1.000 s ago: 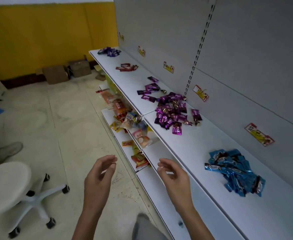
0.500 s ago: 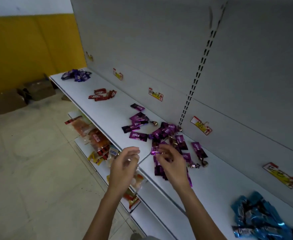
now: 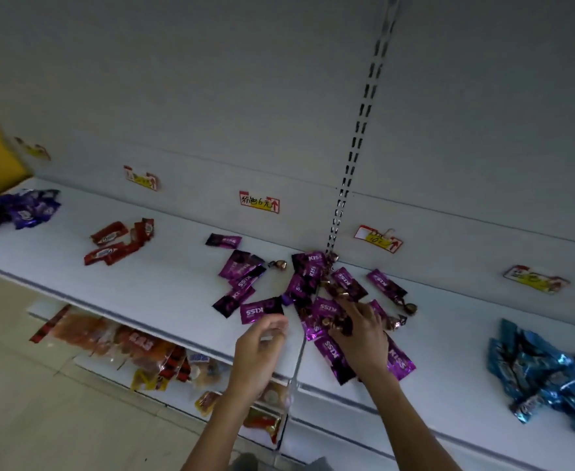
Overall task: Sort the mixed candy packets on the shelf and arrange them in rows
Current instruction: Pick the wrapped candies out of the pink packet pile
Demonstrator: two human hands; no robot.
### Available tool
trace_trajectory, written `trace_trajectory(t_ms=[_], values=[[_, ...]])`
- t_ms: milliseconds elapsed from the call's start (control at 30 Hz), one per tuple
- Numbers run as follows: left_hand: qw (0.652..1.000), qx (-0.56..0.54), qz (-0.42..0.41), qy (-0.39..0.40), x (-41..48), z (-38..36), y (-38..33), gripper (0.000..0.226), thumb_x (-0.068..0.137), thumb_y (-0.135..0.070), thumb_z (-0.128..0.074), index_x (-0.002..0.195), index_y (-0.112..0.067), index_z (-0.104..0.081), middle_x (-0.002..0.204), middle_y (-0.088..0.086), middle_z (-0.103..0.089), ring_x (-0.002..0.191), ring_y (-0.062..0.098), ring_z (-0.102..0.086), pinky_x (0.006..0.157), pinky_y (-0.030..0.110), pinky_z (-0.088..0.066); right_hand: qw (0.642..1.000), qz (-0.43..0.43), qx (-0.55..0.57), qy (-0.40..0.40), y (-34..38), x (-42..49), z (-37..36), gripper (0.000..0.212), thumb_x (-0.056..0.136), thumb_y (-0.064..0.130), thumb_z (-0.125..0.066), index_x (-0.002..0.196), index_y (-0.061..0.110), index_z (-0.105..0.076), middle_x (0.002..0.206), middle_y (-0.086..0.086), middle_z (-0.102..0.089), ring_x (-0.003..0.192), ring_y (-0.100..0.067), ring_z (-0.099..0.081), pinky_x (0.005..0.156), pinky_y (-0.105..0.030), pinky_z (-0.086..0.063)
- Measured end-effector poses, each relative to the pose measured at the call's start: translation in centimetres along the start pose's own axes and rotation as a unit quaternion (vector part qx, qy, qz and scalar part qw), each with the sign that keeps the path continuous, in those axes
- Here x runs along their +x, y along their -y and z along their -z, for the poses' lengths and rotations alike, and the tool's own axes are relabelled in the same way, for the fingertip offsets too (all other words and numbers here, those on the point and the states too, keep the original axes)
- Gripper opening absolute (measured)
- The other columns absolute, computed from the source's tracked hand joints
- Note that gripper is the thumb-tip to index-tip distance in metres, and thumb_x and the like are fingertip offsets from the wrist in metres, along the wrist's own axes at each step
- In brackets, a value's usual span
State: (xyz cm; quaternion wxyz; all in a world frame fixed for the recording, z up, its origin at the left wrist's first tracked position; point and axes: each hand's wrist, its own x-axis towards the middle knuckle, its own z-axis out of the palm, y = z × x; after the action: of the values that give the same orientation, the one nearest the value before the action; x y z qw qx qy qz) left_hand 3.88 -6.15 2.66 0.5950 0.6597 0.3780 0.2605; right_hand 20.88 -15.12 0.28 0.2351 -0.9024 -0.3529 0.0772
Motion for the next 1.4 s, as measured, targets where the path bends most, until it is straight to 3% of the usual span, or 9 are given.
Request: trace_trajectory(t_ms=[133, 333, 500, 700, 900, 1100, 1167, 1267, 1400], values=[[0.998, 0.023, 0.003, 0.063, 1.1, -0.6, 0.9, 0.017, 0.09, -0.014, -0.057, 0.094, -0.028, -0.065, 0.099, -0.014, -0.066, 0.094, -0.004, -0.059, 0.079, 0.011, -0.046, 1.0, -0.01, -0.019, -0.008, 0.8, -0.4, -1.2, 0.044, 0.081, 0.027, -0.071, 0.123, 0.025, -0.06, 0.127, -0.008, -0.052, 0.117, -0.029, -0.047, 0.082, -0.045, -0.053], [0.994, 0.043, -0.007, 0.101, 1.7, -2.9, 1.3, 0.023, 0.09, -0.009, -0.055, 0.095, -0.03, -0.064, 0.098, -0.015, -0.065, 0.088, -0.012, -0.056, 0.072, 0.004, -0.042, 0.996, 0.039, 0.047, -0.06, 0.1, 0.5, -1.4, 0.008, 0.078, 0.009, -0.071, 0.083, 0.014, -0.075, 0.097, -0.005, -0.065, 0.085, -0.023, -0.062, 0.055, -0.031, -0.051], [0.987, 0.1, -0.06, 0.113, 1.5, -4.3, 2.0, 0.034, 0.087, -0.002, -0.058, 0.098, -0.034, -0.057, 0.1, -0.017, -0.058, 0.091, -0.015, -0.051, 0.072, 0.003, -0.04, 0.991, 0.05, 0.1, -0.079, -0.9, 1.0, -0.6, 0.01, 0.078, 0.0, -0.069, 0.082, 0.006, -0.074, 0.093, -0.009, -0.066, 0.075, -0.019, -0.064, 0.065, -0.01, -0.046], [0.977, 0.164, -0.112, 0.07, 2.5, -5.8, 3.0, 0.04, 0.086, -0.007, -0.062, 0.12, -0.027, -0.056, 0.107, -0.005, -0.046, 0.081, -0.002, -0.052, 0.07, 0.003, -0.04, 0.999, 0.035, 0.016, -0.012, -1.6, -0.3, -0.2, 0.035, 0.077, 0.034, -0.074, 0.108, 0.02, -0.068, 0.118, 0.0, -0.059, 0.11, -0.02, -0.05, 0.072, -0.03, -0.051], [0.966, 0.222, -0.12, 0.057, 4.2, -7.2, 2.9, 0.035, 0.088, -0.006, -0.06, 0.122, -0.014, -0.058, 0.113, 0.004, -0.046, 0.098, 0.013, -0.052, 0.078, -0.008, -0.027, 0.993, 0.065, 0.096, -0.018, -2.2, -0.1, -0.2, 0.032, 0.075, -0.003, -0.069, 0.104, 0.011, -0.071, 0.11, -0.011, -0.061, 0.101, -0.027, -0.058, 0.079, -0.025, -0.051], [0.961, 0.235, -0.141, 0.038, 4.7, -7.2, 3.1, 0.025, 0.086, -0.008, -0.063, 0.11, -0.01, -0.064, 0.109, 0.003, -0.047, 0.093, 0.008, -0.049, 0.083, 0.002, -0.033, 0.986, 0.06, 0.148, -0.048, -2.6, 0.1, 0.3, 0.032, 0.074, -0.003, -0.071, 0.104, 0.01, -0.071, 0.106, -0.007, -0.064, 0.091, -0.013, -0.059, 0.079, 0.003, -0.037], [0.965, 0.214, -0.149, 0.027, 4.6, -7.3, 2.8, 0.023, 0.085, -0.008, -0.064, 0.108, -0.01, -0.065, 0.109, 0.003, -0.05, 0.092, 0.008, -0.053, 0.085, 0.012, -0.039, 0.978, 0.039, 0.189, -0.08, -2.5, 0.2, 0.8, 0.03, 0.075, 0.0, -0.071, 0.104, 0.011, -0.071, 0.099, -0.002, -0.066, 0.089, -0.012, -0.061, 0.078, 0.002, -0.038], [0.979, 0.137, -0.151, 0.016, 4.2, -7.6, 1.8, 0.02, 0.084, -0.002, -0.064, 0.1, -0.013, -0.066, 0.099, -0.005, -0.057, 0.087, -0.004, -0.057, 0.079, 0.005, -0.041, 0.957, -0.067, 0.276, -0.054, -2.3, 0.5, 1.7, 0.024, 0.082, 0.009, -0.068, 0.104, 0.018, -0.07, 0.089, 0.009, -0.066, 0.081, -0.005, -0.062, 0.07, -0.004, -0.045], [0.991, 0.042, -0.102, 0.074, 3.7, -8.9, 0.1, 0.024, 0.086, 0.004, -0.059, 0.099, -0.016, -0.064, 0.091, -0.011, -0.065, 0.085, -0.006, -0.062, 0.074, 0.008, -0.046, 0.926, -0.115, 0.36, 0.014, -1.9, 0.8, 1.5, 0.023, 0.084, 0.013, -0.061, 0.106, 0.018, -0.068, 0.093, 0.004, -0.069, 0.087, -0.014, -0.066, 0.076, -0.03, -0.056]])
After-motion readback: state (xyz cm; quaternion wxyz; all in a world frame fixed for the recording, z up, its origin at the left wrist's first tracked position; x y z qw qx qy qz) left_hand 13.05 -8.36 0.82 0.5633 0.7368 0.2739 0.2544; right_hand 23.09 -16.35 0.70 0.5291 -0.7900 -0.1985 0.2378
